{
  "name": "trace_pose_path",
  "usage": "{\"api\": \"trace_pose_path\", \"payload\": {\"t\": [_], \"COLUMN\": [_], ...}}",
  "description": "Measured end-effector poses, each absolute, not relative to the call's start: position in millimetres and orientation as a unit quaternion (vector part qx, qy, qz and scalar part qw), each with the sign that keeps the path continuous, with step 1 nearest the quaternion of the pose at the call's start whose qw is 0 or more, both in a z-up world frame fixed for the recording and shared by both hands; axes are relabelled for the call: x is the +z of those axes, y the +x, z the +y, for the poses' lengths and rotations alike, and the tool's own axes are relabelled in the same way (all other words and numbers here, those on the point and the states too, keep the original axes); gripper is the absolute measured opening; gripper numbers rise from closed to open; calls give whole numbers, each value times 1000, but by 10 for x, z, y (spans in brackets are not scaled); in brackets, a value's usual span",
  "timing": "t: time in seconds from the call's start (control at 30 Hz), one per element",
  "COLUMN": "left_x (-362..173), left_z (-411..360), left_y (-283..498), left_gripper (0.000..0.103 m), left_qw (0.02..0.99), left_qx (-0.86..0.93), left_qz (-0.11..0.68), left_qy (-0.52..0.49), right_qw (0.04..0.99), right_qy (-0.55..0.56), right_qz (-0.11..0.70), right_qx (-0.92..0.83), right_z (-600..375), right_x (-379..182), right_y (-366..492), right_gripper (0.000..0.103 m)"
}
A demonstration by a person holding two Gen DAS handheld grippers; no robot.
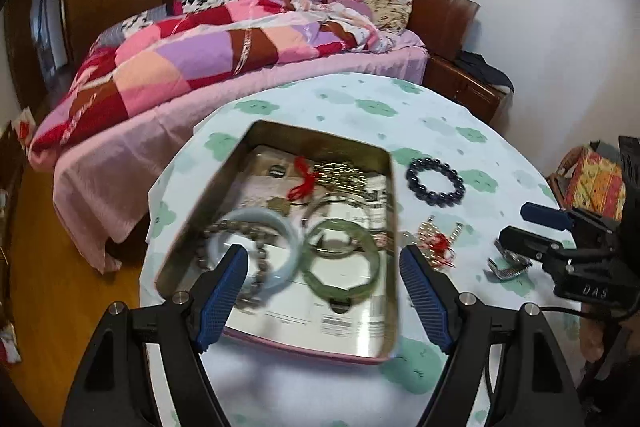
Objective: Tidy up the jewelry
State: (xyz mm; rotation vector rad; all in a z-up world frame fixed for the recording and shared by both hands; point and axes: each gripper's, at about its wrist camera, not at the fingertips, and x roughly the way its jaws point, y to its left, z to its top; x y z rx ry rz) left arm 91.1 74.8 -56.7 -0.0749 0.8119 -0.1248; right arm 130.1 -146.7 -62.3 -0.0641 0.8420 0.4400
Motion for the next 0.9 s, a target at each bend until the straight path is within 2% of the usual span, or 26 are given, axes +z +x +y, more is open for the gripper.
{"api": "trace_pose_path", "payload": {"t": [0.17, 0.57, 0.67, 0.9], "left_x": [-575, -779, -771, -906], "left_z": [467, -87, -192, -424], "left_y": [824, 727, 777, 1095], "left_gripper": [78, 78, 69, 64], "left_qw": [918, 911, 911, 901], "left_qx": [-73, -96, -106, -124], "left_qz": [389, 400, 398, 413], "left_qy": [-10, 25, 36, 51], "right_qw": [897, 894, 892, 893], "right_qy": [-35, 12, 8, 10], "right_qz": [402, 429, 430, 427], "right_qx": [180, 132, 139, 144], "right_z": [-1838, -2401, -2349, -2349], "right_x": [-688, -1034, -1076, -1137], "right_y": [1160, 1155, 1148, 1131], "right_gripper": [76, 76, 76, 76]}}
